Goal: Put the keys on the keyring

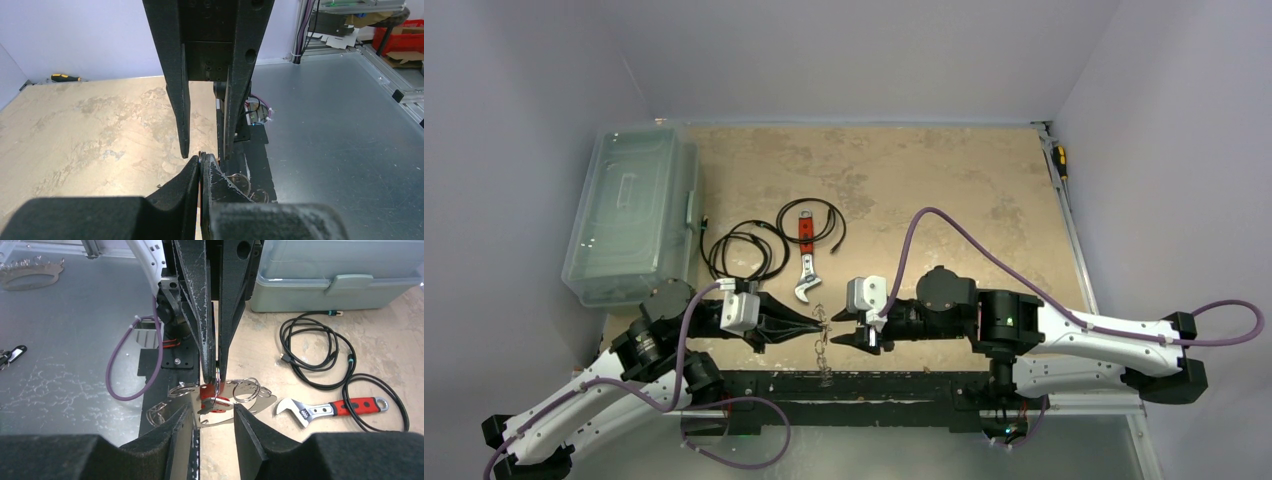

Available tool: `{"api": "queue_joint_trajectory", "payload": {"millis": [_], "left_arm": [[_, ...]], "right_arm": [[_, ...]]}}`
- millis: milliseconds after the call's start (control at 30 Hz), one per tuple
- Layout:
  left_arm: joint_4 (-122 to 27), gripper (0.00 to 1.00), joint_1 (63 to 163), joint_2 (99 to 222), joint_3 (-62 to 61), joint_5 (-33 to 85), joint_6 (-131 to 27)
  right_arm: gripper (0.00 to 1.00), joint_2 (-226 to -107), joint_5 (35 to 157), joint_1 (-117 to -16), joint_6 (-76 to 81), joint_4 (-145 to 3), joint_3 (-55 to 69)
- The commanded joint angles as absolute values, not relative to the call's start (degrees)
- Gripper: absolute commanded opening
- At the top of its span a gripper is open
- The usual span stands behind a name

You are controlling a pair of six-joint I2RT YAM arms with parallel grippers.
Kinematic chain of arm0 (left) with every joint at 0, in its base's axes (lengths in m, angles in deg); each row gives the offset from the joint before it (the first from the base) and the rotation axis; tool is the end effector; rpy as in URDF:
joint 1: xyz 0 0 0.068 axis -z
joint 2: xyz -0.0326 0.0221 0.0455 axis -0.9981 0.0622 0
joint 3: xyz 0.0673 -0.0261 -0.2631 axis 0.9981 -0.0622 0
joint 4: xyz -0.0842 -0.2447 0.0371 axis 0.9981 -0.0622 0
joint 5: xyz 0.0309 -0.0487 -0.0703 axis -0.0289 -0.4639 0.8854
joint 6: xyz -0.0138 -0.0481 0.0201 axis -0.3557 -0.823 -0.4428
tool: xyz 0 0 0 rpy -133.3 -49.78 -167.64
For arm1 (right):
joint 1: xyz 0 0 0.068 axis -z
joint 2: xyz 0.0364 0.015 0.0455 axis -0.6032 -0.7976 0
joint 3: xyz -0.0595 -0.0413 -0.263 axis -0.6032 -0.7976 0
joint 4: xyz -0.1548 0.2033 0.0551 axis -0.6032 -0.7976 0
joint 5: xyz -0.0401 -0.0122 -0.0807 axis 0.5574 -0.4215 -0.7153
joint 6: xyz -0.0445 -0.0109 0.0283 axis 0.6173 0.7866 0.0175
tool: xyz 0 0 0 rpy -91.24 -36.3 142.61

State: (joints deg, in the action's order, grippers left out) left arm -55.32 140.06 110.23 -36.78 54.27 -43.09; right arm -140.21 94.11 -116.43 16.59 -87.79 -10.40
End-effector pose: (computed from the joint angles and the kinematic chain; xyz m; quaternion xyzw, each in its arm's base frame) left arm 0.0495 -0.1030 0.3393 0.4855 0.4762 -0.5163 0.5205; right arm 0.0368 0.2135 0.3763 -0.5615 0.5529 0.3924 0.4743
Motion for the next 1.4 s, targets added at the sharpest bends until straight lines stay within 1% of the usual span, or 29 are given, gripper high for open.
{"api": "queue_joint_trajectory", "payload": {"millis": [0,200,333,433,567,733,800,900,933,1133,1167,1300,1367], "left_arm": [[-53.0,0.0,139.8,109.7,-36.5,53.6,-43.3],[-52.9,0.0,139.8,109.6,-36.5,53.5,-43.3],[-52.9,0.0,139.8,109.4,-36.5,53.5,-43.3],[-53.0,0.0,139.8,109.4,-36.5,53.5,-43.4],[-53.0,0.0,139.8,109.4,-36.6,53.5,-43.3],[-53.0,0.0,139.8,109.3,-36.5,53.4,-43.3],[-53.0,0.0,139.8,109.3,-36.6,53.4,-43.3],[-53.0,0.0,139.8,109.3,-36.5,53.4,-43.4],[-53.0,0.0,139.8,109.2,-36.6,53.4,-43.3],[-53.1,0.0,139.8,109.3,-36.6,54.8,-42.6],[-53.3,0.03,139.8,109.3,-36.6,54.9,-42.4],[-53.8,0.28,139.8,108.8,-36.5,54.1,-41.7],[-53.9,0.37,139.8,108.5,-36.6,53.8,-41.5]], "right_arm": [[0.4,-140.2,94.1,-116.5,16.9,-84.1,-10.3],[0.4,-140.8,94.1,-116.5,17.0,-82.1,-10.1],[0.37,-141.9,95.2,-116.5,17.1,-81.3,-9.9],[0.34,-142.7,95.9,-116.5,17.1,-81.1,-10.0],[0.26,-143.0,96.2,-116.5,17.1,-80.7,-10.1],[0.21,-142.8,95.9,-116.5,17.1,-80.5,-10.2],[0.15,-142.7,95.9,-116.5,17.1,-80.6,-10.2],[0.02,-142.6,95.9,-116.5,17.1,-80.8,-10.3],[0.0,-142.6,96.1,-116.5,17.1,-81.0,-10.3],[0.0,-142.6,96.6,-116.5,18.1,-85.9,-8.2],[0.0,-142.8,96.2,-116.5,18.5,-87.6,-7.2],[0.0,-145.0,95.4,-116.5,19.1,-97.8,-1.3],[0.0,-146.9,95.4,-116.6,19.0,-102.7,1.3]]}}
